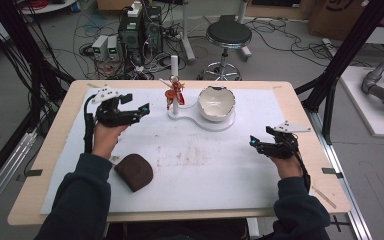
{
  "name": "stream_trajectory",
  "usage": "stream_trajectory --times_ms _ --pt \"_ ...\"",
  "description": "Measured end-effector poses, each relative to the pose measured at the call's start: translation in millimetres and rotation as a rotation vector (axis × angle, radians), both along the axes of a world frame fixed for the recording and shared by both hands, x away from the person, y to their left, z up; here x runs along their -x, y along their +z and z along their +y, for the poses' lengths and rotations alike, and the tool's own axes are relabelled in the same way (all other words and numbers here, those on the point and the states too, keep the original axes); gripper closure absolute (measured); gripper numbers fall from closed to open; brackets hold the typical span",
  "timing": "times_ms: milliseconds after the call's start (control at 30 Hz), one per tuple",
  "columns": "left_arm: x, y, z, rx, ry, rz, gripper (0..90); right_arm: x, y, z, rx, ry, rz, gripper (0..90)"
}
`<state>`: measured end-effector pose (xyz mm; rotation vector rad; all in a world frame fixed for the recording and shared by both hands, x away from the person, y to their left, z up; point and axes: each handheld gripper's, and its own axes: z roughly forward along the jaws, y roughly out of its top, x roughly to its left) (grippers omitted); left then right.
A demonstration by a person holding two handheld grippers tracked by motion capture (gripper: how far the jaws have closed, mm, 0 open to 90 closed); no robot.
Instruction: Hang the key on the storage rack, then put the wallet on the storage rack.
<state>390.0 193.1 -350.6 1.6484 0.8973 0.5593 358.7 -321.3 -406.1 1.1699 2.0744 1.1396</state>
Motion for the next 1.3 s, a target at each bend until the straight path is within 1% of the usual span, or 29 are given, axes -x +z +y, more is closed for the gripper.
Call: stream_trajectory --times_ms 100,167,200,333,433,600,633,733,833,967,1033,1067,1100,1167,1300 --pt "13.6 -13.1 6.0 -0.024 0.015 0.003 18.2 -0.1 0.0 0.9 -0.001 0.001 0.003 24.5" --pt "19.1 -21.0 10.0 -0.018 0.018 0.008 18.2 -0.9 -0.1 0.2 0.0 0.0 -0.003 24.5" --pt "22.3 -26.8 12.3 -0.005 0.019 0.015 18.2 -1.1 -0.1 0.1 -0.003 -0.002 -0.001 24.5" --pt "29.8 -41.6 19.4 0.004 0.023 0.023 18.2 -0.2 0.3 -0.2 -0.003 -0.01 0.0 24.5" --pt "33.7 -47.0 23.7 0.014 0.034 0.023 18.2 1.2 0.8 0.4 0.001 -0.008 -0.002 24.5" --pt "39.3 -49.3 27.6 0.02 0.045 0.017 18.3 1.8 1.1 2.1 0.006 -0.004 -0.005 24.5" --pt "40.4 -49.5 28.3 0.016 0.044 0.018 18.3 1.8 1.1 2.1 0.006 -0.004 -0.005 24.5" --pt "43.2 -51.4 30.1 0.027 0.022 0.028 18.4 1.5 1.1 2.1 0.004 -0.008 -0.007 24.5" --pt "43.8 -53.3 32.1 0.028 0.006 0.048 18.4 1.5 0.8 2.5 0.005 -0.007 0.001 24.5" --pt "44.1 -56.1 31.9 0.029 -0.016 0.078 18.4 2.3 0.9 2.0 0.007 -0.007 -0.002 24.5" --pt "44.6 -58.4 30.6 0.023 -0.038 0.102 18.3 3.3 0.6 1.9 0.004 -0.006 0.0 24.5" --pt "45.0 -60.2 29.6 0.013 -0.052 0.12 18.3 3.5 0.5 1.6 0.007 -0.006 -0.003 24.5" --pt "45.3 -61.5 29.0 0.009 -0.058 0.128 18.3 4.0 0.2 1.2 0.007 -0.001 -0.004 24.5" --pt "46.2 -64.9 29.3 -0.001 -0.07 0.158 18.4 4.4 0.2 1.7 0.004 -0.001 -0.001 24.5" --pt "48.3 -68.0 31.7 0.004 -0.097 0.219 18.7 5.0 0.5 3.3 0.012 0.019 -0.012 24.6"
